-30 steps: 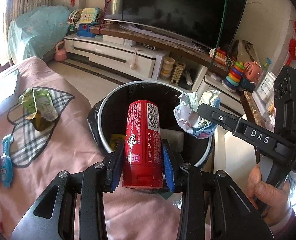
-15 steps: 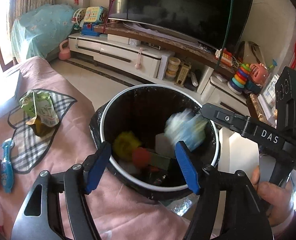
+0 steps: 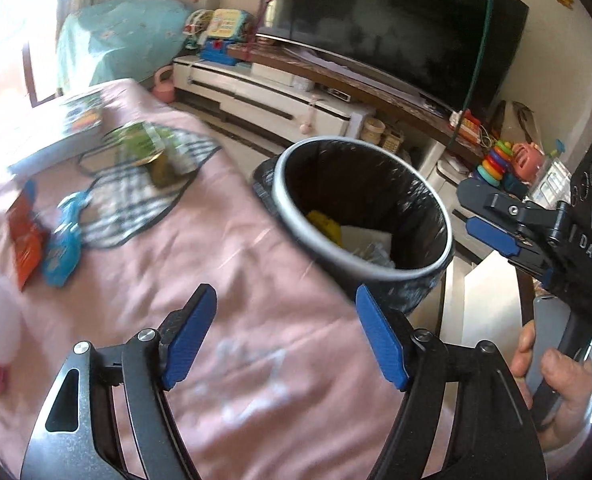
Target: Collect trash
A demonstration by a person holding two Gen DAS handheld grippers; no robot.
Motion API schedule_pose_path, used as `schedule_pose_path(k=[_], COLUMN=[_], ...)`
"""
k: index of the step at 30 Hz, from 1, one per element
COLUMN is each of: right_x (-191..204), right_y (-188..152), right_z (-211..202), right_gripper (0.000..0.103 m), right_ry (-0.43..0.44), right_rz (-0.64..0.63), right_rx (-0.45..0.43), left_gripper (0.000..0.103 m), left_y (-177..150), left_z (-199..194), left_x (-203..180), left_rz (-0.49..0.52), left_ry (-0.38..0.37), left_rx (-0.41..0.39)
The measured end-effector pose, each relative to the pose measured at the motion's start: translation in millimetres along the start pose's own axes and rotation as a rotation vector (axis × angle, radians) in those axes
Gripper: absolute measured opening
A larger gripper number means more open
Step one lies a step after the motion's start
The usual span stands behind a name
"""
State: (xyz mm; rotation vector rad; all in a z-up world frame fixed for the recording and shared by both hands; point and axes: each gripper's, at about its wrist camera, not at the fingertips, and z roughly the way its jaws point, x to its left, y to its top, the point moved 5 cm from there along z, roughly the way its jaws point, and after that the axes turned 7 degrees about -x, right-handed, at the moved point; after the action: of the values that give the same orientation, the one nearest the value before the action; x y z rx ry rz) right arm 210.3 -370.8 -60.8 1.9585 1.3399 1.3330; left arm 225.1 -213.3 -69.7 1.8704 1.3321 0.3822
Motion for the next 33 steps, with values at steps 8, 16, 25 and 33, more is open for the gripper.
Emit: schedule_pose_path(k=[8,16,25,33], right_x=[45.3,87.8,137.4,163.6], right_y=[-32.4,-63.9,-101.9,-124.1], right_z=[-7.3,-2.8,16.3,36.2], right_gripper=[0.096,0.097,0.097,0.096], right_ry=[0.067,0.119,0.185,0.2], right_rz=[-0.042,-0.08,-0.189,-0.246], right_rx=[0.007,0.013,0.116,0.186], left_gripper=[0.074,0.074,0.075,0.075], left_y=[-31.0,-54.2,-80.0,-95.7], left_z=[-42.8,-83.2,-111.9,-126.7], left_x=[42.6,89.9,146.8,188.9], left_rz=[-0.054,-0.13,-0.227,-0.32], left_ry=[0.067,0.148,0.258,0.317], left_rx=[-0.027,-0.063,-0.072,-0.068])
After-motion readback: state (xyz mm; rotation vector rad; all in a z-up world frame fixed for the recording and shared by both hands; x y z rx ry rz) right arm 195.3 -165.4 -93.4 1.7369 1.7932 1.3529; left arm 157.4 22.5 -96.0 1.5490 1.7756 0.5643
